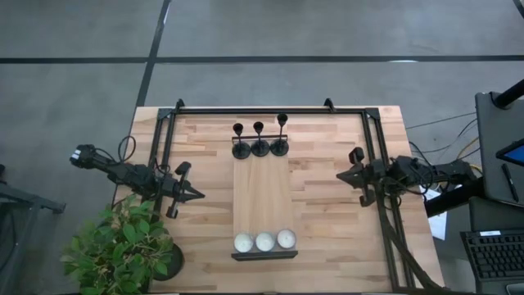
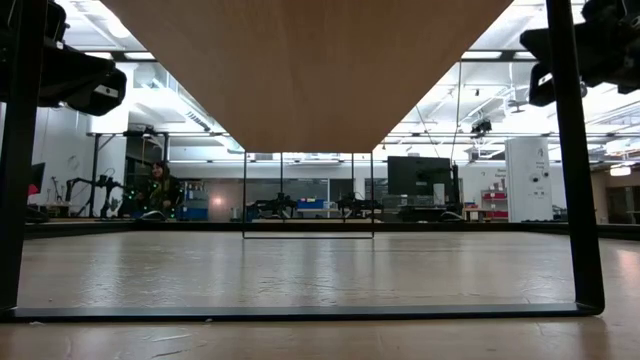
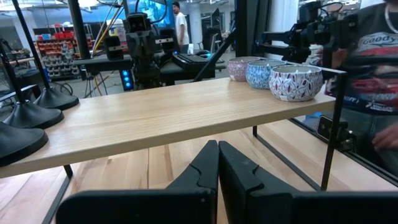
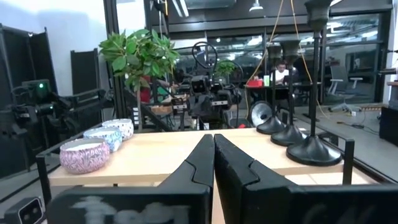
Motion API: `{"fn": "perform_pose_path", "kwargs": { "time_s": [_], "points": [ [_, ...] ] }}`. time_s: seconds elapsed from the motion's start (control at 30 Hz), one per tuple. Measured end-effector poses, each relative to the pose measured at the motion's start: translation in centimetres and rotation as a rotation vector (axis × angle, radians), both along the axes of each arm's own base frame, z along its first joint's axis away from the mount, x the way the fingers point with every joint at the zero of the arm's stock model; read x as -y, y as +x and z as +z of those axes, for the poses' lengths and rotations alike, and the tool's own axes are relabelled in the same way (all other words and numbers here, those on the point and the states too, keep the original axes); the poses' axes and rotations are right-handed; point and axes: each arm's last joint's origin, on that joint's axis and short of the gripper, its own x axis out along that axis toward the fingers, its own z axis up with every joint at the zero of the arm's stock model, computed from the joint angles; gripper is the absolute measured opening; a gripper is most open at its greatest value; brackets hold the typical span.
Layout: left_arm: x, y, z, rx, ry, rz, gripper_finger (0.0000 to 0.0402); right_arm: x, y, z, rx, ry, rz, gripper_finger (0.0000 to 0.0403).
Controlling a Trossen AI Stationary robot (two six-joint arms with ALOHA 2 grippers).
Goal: Pick & Place candle stick holders
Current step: Return to Home Position
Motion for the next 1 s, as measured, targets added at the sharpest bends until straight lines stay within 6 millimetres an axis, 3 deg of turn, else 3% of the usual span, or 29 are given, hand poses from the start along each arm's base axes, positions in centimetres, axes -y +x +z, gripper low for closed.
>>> {"fn": "perform_pose_path", "kwargs": {
  "time_s": [1.0],
  "points": [
    [0.0, 0.0, 0.0, 0.0, 0.0, 0.0, 0.001, -0.03, 0.26, -0.25, -0.03, -0.038, -0.007, 0.0009]
  ]
}}
